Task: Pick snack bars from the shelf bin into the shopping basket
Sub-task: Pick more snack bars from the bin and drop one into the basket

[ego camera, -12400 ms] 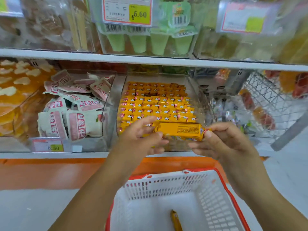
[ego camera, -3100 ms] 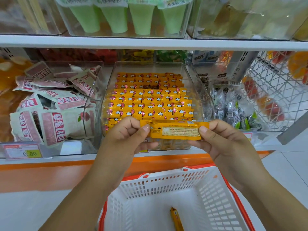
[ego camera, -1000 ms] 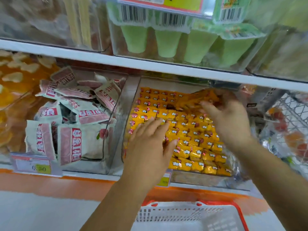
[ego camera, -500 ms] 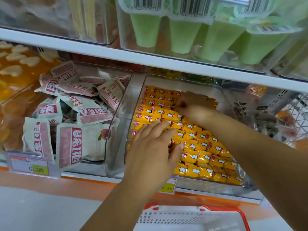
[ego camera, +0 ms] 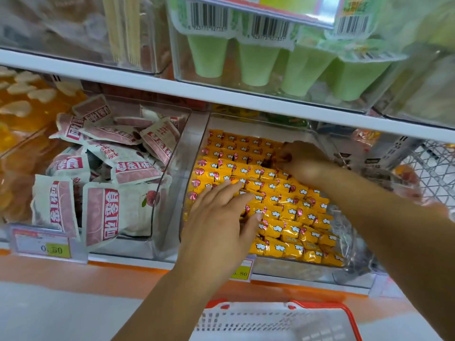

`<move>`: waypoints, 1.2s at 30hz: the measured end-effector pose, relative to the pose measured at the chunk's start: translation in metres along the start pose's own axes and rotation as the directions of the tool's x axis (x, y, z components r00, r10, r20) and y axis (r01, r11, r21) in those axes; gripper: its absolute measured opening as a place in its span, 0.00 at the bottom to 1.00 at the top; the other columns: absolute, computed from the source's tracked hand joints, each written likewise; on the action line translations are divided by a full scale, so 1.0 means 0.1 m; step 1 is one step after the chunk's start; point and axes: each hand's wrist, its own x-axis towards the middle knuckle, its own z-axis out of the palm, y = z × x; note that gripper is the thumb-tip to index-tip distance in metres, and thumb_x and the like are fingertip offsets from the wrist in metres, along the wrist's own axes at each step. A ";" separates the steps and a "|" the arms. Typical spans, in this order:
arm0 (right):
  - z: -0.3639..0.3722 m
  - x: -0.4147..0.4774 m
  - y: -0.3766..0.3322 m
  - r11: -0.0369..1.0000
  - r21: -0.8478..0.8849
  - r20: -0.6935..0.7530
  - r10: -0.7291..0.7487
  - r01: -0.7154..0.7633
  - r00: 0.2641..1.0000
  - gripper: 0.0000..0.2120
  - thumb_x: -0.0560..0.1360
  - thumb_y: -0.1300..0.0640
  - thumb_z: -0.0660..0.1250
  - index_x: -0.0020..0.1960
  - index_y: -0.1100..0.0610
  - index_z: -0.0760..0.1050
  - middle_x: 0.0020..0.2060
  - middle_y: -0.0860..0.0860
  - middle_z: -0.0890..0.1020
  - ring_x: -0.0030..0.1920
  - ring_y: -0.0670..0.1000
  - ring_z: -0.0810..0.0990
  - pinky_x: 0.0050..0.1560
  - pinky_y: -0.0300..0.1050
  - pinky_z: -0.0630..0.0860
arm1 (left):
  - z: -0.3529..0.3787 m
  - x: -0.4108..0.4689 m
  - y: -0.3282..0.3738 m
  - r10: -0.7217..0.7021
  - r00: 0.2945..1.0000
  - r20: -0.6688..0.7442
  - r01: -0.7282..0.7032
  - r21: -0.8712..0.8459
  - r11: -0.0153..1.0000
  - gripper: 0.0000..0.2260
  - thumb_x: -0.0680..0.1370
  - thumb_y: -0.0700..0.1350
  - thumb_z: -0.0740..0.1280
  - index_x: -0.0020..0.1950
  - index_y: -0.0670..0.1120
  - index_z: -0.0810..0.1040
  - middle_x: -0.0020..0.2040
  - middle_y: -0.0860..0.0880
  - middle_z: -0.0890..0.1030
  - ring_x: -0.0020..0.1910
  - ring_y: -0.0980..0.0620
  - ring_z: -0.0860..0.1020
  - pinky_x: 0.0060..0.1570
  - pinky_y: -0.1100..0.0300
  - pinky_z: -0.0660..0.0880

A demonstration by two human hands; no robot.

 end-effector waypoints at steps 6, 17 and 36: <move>-0.03 -0.25 0.04 0.986 0.041 -0.349 -0.139 0.163 0.927 0.06 0.79 0.53 0.65 0.49 0.52 0.80 0.48 0.51 0.80 0.47 0.52 0.78 0.48 0.47 0.74 | -0.08 -0.13 0.03 -0.041 0.999 -0.030 0.037 -0.133 0.990 0.21 0.79 0.59 0.58 0.70 0.57 0.74 0.73 0.59 0.70 0.75 0.59 0.61 0.71 0.64 0.53; 0.20 -2.40 -0.10 0.382 0.860 -0.432 0.195 0.338 0.880 0.06 0.73 0.52 0.71 0.45 0.55 0.82 0.50 0.52 0.85 0.53 0.54 0.84 0.51 0.54 0.82 | -0.37 -0.56 0.45 -0.033 0.974 0.223 0.113 -0.356 0.927 0.20 0.81 0.58 0.57 0.74 0.63 0.64 0.63 0.66 0.68 0.66 0.63 0.67 0.65 0.62 0.65; 0.16 -2.55 -0.03 -0.033 0.999 -0.030 0.121 0.035 0.992 0.17 0.59 0.49 0.80 0.45 0.53 0.83 0.49 0.61 0.85 0.46 0.63 0.85 0.45 0.44 0.81 | -0.66 -0.65 0.40 -0.177 0.877 0.446 0.480 -0.810 0.337 0.11 0.72 0.39 0.71 0.52 0.49 0.84 0.52 0.46 0.85 0.46 0.44 0.86 0.44 0.58 0.82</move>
